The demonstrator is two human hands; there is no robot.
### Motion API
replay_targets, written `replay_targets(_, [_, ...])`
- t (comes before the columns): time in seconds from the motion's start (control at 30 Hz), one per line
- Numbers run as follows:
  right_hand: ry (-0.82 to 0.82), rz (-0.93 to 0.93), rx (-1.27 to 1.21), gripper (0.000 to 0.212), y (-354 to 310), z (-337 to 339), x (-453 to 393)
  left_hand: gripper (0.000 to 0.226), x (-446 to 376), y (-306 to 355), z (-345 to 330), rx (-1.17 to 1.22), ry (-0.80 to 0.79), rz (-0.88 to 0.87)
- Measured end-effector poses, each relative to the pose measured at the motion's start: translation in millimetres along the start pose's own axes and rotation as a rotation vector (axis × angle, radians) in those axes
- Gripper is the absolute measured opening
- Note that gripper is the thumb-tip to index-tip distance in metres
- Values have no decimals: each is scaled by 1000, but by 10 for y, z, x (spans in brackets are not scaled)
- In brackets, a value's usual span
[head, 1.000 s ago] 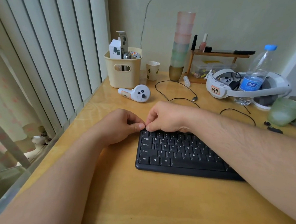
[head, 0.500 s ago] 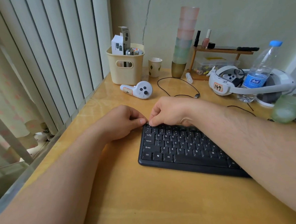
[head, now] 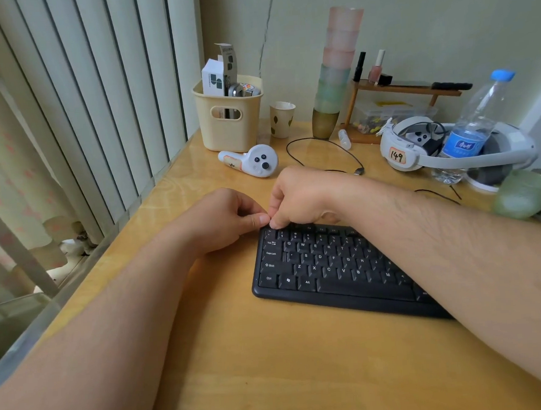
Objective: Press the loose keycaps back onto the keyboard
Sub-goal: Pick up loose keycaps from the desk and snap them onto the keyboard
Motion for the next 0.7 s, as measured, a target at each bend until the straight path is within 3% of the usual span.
replay_targets(0.17, [-12,-62,-203,3,102,-24,-79,11,4,12,1,3,4,11])
replay_targets(0.7, [-34,-120,-326,14,210,-33,-177,12,20,74,-18,129,14,118])
Point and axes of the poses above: each hand's wrist, its own x-axis away from the middle knuckle, its own z-axis out of the back of the hand, y = z × x, the point moved 2 cm from there along -x, towards the middle knuckle, and after that the axes turned 3 degrees about -x, right-handed, at the moved point
